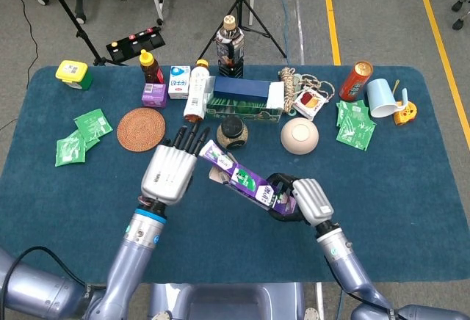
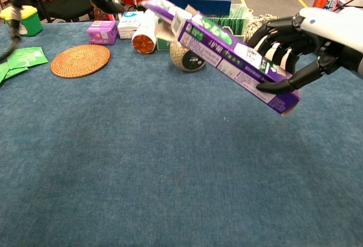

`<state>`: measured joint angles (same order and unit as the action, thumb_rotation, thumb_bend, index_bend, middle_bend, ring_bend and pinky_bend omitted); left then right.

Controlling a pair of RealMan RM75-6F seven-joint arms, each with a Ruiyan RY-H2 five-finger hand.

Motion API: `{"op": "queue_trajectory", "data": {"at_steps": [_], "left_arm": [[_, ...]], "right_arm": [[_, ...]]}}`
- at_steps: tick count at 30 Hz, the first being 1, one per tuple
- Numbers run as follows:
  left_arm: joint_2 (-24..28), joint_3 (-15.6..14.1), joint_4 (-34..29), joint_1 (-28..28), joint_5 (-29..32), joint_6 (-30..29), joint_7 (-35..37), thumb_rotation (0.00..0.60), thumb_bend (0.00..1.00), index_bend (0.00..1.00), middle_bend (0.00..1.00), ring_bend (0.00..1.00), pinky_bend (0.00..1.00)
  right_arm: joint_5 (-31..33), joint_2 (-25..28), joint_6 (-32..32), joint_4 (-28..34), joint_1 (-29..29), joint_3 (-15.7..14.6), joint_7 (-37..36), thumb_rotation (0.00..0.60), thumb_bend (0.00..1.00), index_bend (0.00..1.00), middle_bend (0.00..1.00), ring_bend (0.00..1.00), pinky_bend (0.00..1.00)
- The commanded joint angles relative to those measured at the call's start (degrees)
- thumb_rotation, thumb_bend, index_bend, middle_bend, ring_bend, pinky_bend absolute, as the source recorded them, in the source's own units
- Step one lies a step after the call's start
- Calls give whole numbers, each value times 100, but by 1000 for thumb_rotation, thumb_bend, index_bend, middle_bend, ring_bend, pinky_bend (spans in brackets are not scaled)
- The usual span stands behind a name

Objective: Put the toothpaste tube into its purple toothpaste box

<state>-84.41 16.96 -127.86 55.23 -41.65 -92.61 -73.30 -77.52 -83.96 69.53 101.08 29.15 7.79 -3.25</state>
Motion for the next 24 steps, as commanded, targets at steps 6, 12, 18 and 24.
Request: {"op": "queue_trajectory", "data": {"at_steps": [6, 12, 18, 24], "left_arm": [[1526, -444, -161, -986, -517, 588, 1733, 600, 233, 0, 0, 120, 432], [2228, -496, -32, -1333, -765, 1007, 2679, 600, 234, 0, 0, 120, 432], [2564, -538, 50, -1514, -926, 1260, 3188, 600, 234, 0, 0, 120, 432], [2702, -670, 201, -1683, -1100, 1461, 3552, 600, 233, 0, 0, 120, 432]], "right_arm": [[-1325, -92, 538, -1083, -31, 23, -1936, 600, 509, 477, 576, 552, 649], [-1466, -433, 844, -1666, -31, 67, -2163, 600, 509, 479, 577, 552, 650], [-1522, -387, 678, -1885, 35, -42, -1669, 600, 514, 480, 577, 552, 650], [-1680, -267, 526, -2108, 152, -126, -959, 600, 513, 480, 577, 551, 649]]}}
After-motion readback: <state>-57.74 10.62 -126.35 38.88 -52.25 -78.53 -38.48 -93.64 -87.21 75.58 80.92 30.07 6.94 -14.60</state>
